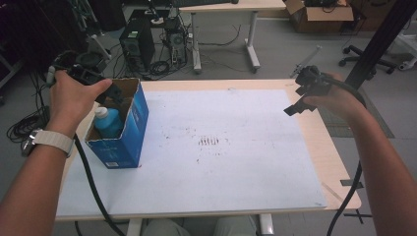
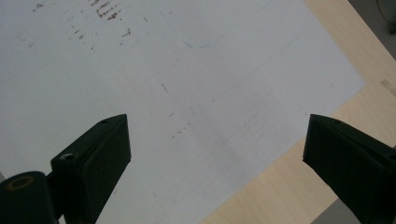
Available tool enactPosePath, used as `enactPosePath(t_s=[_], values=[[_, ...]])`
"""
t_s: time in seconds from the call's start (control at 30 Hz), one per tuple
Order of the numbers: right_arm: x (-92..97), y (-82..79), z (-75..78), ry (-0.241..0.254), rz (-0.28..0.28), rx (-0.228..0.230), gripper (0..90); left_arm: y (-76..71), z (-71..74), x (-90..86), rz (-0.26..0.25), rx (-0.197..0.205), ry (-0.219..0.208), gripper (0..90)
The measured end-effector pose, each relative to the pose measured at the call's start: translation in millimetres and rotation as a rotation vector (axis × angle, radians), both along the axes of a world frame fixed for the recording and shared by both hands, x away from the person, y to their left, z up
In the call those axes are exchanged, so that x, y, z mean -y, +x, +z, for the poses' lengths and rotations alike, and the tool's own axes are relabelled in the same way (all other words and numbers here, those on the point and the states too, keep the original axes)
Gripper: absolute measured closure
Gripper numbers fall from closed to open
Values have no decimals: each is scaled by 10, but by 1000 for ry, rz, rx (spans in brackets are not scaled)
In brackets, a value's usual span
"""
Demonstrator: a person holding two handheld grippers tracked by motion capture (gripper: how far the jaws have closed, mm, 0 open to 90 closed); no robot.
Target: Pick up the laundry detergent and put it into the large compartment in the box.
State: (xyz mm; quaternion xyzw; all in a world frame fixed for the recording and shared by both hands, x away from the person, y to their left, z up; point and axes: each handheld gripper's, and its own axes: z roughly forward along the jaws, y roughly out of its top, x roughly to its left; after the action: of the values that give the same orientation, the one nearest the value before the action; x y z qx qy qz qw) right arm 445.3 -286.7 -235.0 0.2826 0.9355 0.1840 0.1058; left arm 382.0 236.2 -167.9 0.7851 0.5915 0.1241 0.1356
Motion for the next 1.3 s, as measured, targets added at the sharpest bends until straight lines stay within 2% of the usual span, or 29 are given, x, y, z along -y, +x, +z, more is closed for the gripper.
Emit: enactPosePath(t_s=[0.17,0.27,0.4,0.47,0.57,0.6,0.63,0.67,0.77,0.9,1.0,1.3], values=[[-9,-12,14,-1,5,3,75,-87,64,127,-65,3,2,267],[-9,-16,20,0,4,4,75,-162,85,217,-120,2,-15,265],[-8,-19,17,1,4,4,75,-225,80,296,-169,1,-29,251],[-10,-20,12,2,4,3,75,-277,64,372,-223,-13,-43,245],[-17,-22,7,2,5,2,75,-341,39,484,-281,-21,-35,230],[-17,-22,7,2,5,2,75,-341,39,484,-281,-21,-35,229],[-20,-23,6,2,4,1,75,-384,30,561,-318,-21,-35,227],[-20,-23,6,2,4,1,75,-384,30,561,-318,-21,-35,227],[-22,-28,10,3,6,2,75,-456,27,698,-374,-19,-37,221],[-20,-41,15,3,7,4,75,-515,20,799,-405,-15,-42,194],[-20,-43,10,5,7,2,75,-537,7,844,-416,-12,-49,91],[-28,-45,5,6,17,3,75,-610,1,973,-442,-3,-49,71]])
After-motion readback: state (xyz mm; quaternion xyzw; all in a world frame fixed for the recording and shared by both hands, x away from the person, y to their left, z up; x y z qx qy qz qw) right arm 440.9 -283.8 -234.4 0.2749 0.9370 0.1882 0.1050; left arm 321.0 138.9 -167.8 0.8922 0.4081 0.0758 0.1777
